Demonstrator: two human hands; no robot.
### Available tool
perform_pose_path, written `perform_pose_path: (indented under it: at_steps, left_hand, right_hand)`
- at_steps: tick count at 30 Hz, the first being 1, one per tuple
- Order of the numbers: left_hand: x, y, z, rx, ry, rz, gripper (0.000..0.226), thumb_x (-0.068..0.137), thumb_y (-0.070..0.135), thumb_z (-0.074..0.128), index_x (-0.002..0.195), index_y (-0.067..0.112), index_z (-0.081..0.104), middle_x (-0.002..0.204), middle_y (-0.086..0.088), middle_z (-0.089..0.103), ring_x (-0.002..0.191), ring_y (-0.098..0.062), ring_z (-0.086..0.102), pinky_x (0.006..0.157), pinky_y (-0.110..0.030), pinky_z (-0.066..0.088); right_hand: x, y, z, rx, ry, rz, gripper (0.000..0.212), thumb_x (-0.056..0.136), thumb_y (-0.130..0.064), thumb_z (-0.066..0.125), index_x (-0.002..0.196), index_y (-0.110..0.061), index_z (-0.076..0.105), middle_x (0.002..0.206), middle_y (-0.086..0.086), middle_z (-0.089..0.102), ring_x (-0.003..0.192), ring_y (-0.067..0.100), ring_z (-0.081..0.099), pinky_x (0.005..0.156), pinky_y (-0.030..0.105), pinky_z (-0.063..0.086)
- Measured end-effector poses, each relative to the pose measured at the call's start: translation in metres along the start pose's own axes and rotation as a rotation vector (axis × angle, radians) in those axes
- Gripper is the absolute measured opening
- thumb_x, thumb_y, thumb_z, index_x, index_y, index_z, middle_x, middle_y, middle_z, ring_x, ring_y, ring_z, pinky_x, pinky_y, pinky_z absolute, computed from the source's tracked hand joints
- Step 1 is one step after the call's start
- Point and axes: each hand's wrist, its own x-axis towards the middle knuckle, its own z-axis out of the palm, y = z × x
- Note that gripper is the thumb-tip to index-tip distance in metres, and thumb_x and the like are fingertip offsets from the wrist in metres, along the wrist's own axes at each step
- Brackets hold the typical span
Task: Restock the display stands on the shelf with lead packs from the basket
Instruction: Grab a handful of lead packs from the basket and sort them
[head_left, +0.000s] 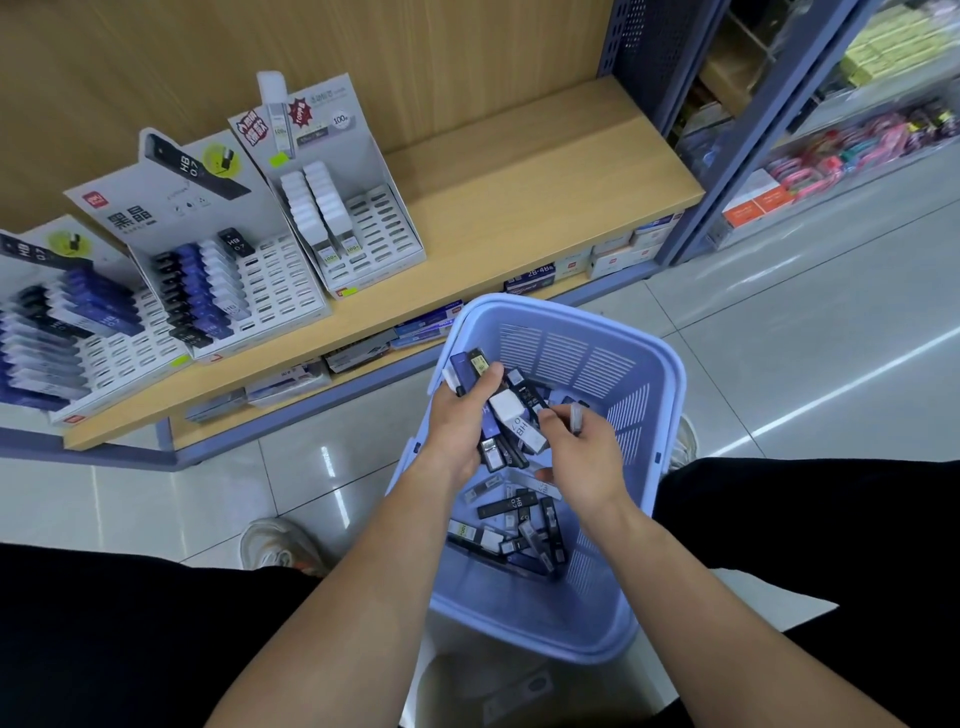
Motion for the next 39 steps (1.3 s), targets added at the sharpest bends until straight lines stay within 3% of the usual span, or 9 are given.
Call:
perform_pose_path:
  at_steps: [6,10,14,17,19,24,29,33,39]
  left_hand:
    - [0.004,-0.005,0.003,0.015,0.048,0.026,0.027,0.088,0.02,0.078,0.11,0.007,0.071,0.096,-0.014,0.078,0.082,-0.028,0.075,0.072,-0.04,0.062]
    - [0.009,-0.009,0.002,0.031,0.086,0.022,0.024,0.085,0.022,0.081,0.103,0.009,0.072,0.088,-0.009,0.077,0.077,-0.024,0.074,0.07,-0.037,0.06]
    - [0.012,-0.012,0.002,0.087,0.103,0.041,0.015,0.085,0.021,0.081,0.087,0.014,0.069,0.07,0.003,0.071,0.064,-0.013,0.069,0.061,-0.03,0.054]
    - [0.012,-0.011,0.001,0.098,0.11,0.047,0.012,0.086,0.017,0.08,0.083,0.016,0.068,0.064,0.007,0.069,0.059,-0.009,0.067,0.055,-0.024,0.052]
    - [0.012,-0.008,0.001,0.108,0.103,0.054,0.011,0.086,0.016,0.079,0.084,0.015,0.068,0.064,0.007,0.069,0.06,-0.01,0.066,0.055,-0.024,0.052]
    - [0.008,0.007,-0.001,0.174,0.05,0.108,0.009,0.086,0.017,0.08,0.09,0.014,0.072,0.072,0.004,0.072,0.066,-0.014,0.068,0.064,-0.033,0.054]
    - [-0.004,0.042,-0.006,0.252,0.039,0.17,0.025,0.084,0.024,0.082,0.098,0.005,0.072,0.083,-0.007,0.075,0.075,-0.021,0.07,0.063,-0.032,0.056]
    - [-0.029,0.084,-0.02,0.328,0.021,0.232,0.064,0.065,0.049,0.086,0.103,0.0,0.069,0.086,-0.011,0.071,0.077,-0.026,0.069,0.072,-0.04,0.054]
    - [-0.073,0.142,-0.049,0.322,0.015,0.329,0.026,0.083,0.024,0.083,0.092,0.005,0.069,0.079,-0.01,0.066,0.072,-0.024,0.065,0.066,-0.037,0.053]
  right_hand:
    - [0.006,0.006,0.006,-0.144,-0.005,-0.114,0.018,0.099,-0.03,0.058,0.084,-0.036,0.067,0.062,0.002,0.049,0.059,0.021,0.05,0.07,0.056,0.057]
    - [0.008,0.012,0.01,-0.167,0.001,-0.139,0.021,0.097,-0.032,0.057,0.092,-0.015,0.067,0.077,0.02,0.06,0.064,0.03,0.054,0.068,0.06,0.055]
    - [0.008,0.015,0.014,-0.181,-0.06,-0.154,0.022,0.098,-0.034,0.056,0.084,-0.027,0.072,0.053,-0.008,0.042,0.053,0.013,0.039,0.058,0.045,0.055]
    - [0.009,0.014,0.013,-0.163,-0.085,-0.153,0.017,0.098,-0.033,0.06,0.089,-0.028,0.074,0.055,0.003,0.042,0.05,0.014,0.035,0.052,0.032,0.035]
    - [0.009,0.012,0.011,-0.199,-0.109,-0.15,0.016,0.095,-0.038,0.063,0.104,-0.029,0.073,0.066,0.011,0.059,0.055,0.013,0.048,0.056,0.03,0.042]
    - [0.004,-0.007,0.002,-0.289,-0.111,-0.167,0.037,0.091,-0.046,0.067,0.123,-0.029,0.058,0.074,-0.012,0.056,0.063,0.002,0.054,0.061,0.016,0.041]
    - [-0.007,-0.048,-0.012,-0.218,-0.265,-0.166,0.006,0.103,-0.035,0.047,0.105,-0.038,0.052,0.088,0.002,0.057,0.077,0.017,0.053,0.073,0.026,0.043]
    - [-0.015,-0.09,-0.021,-0.086,-0.374,-0.271,0.021,0.107,-0.022,0.042,0.107,-0.018,0.063,0.081,0.001,0.061,0.067,0.017,0.054,0.068,0.031,0.046]
    - [-0.031,-0.151,-0.03,0.259,-0.685,-0.129,0.042,0.105,-0.041,0.037,0.114,-0.014,0.068,0.069,0.003,0.05,0.053,0.017,0.04,0.059,0.035,0.039]
